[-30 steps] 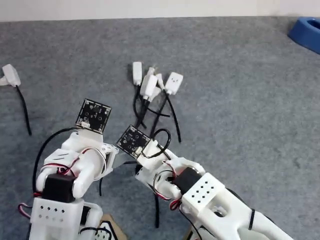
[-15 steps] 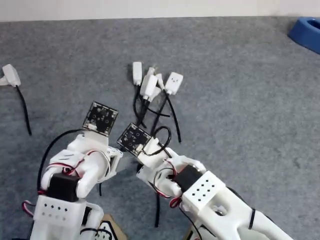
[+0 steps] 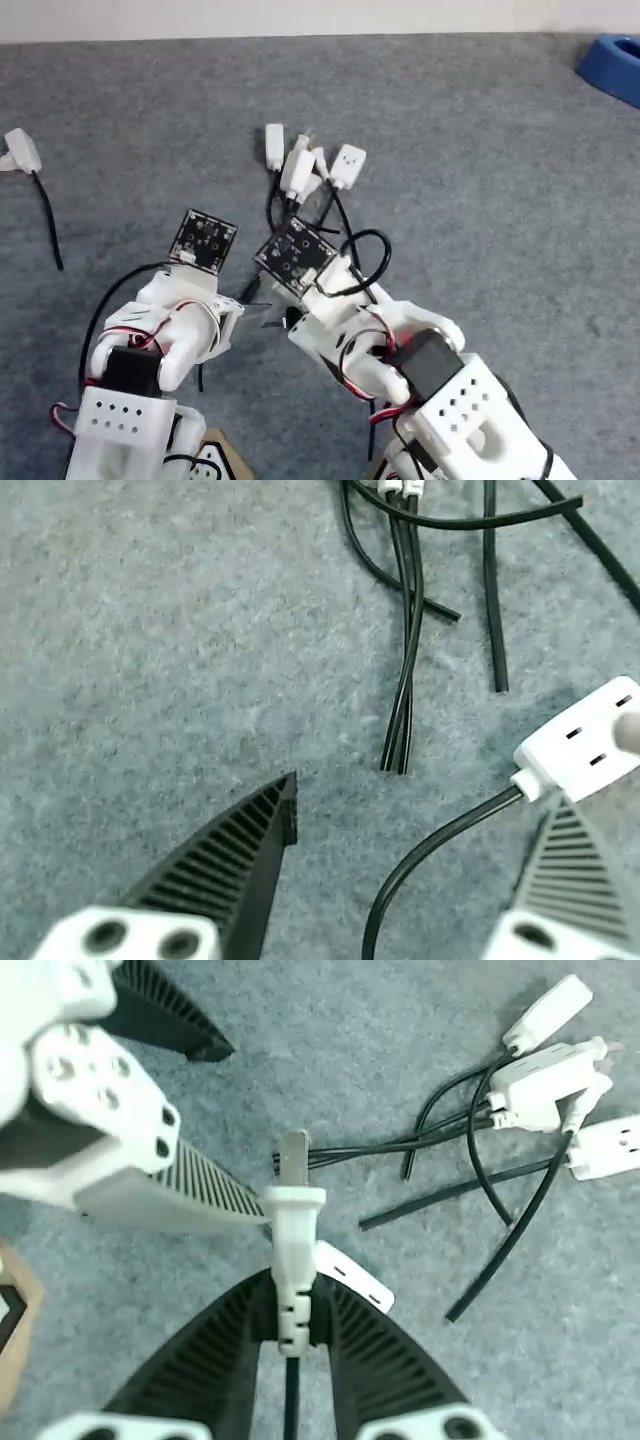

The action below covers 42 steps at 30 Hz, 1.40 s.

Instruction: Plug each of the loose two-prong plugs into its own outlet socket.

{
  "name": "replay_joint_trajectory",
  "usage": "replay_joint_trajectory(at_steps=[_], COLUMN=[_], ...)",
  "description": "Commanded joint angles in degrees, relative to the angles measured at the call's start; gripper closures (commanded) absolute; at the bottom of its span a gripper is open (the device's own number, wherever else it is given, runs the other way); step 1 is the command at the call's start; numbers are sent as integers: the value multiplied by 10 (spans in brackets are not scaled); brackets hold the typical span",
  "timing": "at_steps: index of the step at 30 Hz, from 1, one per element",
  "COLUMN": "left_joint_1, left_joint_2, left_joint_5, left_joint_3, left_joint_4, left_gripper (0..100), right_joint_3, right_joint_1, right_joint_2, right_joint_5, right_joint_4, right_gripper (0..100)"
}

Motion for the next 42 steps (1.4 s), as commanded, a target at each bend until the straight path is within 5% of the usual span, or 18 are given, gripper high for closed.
replay_joint_trajectory(at_steps=[1, 17, 32, 42], left_joint_1=[-22, -30, 16, 19], left_joint_2=[-6, -6, -5, 0], left_joint_5=[-4, 29, 27, 27], left_joint_3=[-4, -40, -4, -3], left_joint_4=[-19, -33, -34, -33], left_gripper=[635, 635, 635, 635], right_joint_3=[16, 200, -28, -19], right_joint_1=[2, -41, -41, -9], right_joint_2=[-14, -15, -14, -13], right_joint_5=[6, -10, -8, -9], right_joint_4=[4, -138, -10, -13], right_gripper=[993, 993, 993, 993])
